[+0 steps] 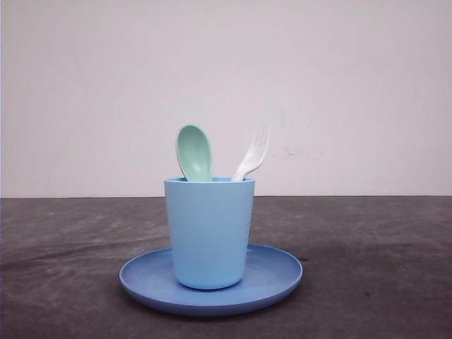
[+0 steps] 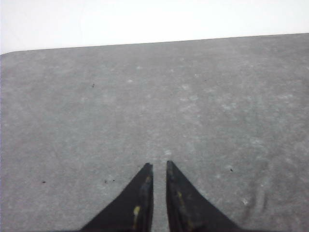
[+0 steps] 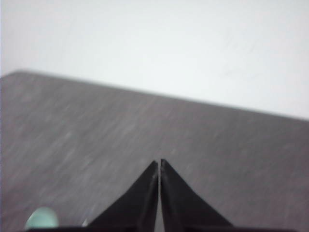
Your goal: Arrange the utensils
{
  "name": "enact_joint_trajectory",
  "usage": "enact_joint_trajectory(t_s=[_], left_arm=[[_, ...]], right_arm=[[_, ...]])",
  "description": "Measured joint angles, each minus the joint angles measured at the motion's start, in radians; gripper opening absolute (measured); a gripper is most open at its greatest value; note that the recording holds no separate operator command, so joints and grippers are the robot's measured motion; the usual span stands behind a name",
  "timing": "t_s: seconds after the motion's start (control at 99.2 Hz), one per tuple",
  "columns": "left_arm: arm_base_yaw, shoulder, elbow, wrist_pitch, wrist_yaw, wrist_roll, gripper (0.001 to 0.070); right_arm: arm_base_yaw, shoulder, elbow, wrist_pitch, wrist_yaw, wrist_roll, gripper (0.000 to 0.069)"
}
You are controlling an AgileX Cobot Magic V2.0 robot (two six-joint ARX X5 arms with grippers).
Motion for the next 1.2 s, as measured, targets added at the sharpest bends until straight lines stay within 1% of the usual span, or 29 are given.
enact_joint_trajectory(t_s=[0.081, 0.181, 0.383, 0.474, 0.595, 0.776, 0.978, 1.2], left_arm=[[0.000, 0.000, 0.000, 0.000, 0.000, 0.000, 0.0025], [0.000, 0.000, 0.000, 0.000, 0.000, 0.000, 0.0025], [0.000, 0.000, 0.000, 0.000, 0.000, 0.000, 0.0025], [0.000, 0.000, 0.000, 0.000, 0.000, 0.000, 0.0025], [0.000, 0.000, 0.000, 0.000, 0.000, 0.000, 0.0025], [0.000, 0.000, 0.000, 0.000, 0.000, 0.000, 0.0025], [0.000, 0.000, 0.000, 0.000, 0.000, 0.000, 0.0025], [0.000, 0.000, 0.000, 0.000, 0.000, 0.000, 0.0025]], right_arm=[[-0.095, 0.000, 0.000, 0.065, -0.071, -0.055, 0.0006], [-0.251, 0.000, 0.000, 0.126, -0.213, -0.108, 0.0006], [-0.624, -0.005, -0.017, 0.134, -0.496, -0.144, 0.0006], [-0.753, -0.029, -0.070, 0.132, -0.578, -0.150, 0.0006], [-0.851, -0.088, -0.171, 0.142, -0.596, -0.155, 0.0006], [-0.942, -0.247, -0.397, 0.238, -0.621, -0.157, 0.0006], [-0.982, -0.473, -0.648, 0.241, -0.630, -0.157, 0.0006], [-0.992, -0.640, -0.832, 0.240, -0.630, -0.157, 0.0006]])
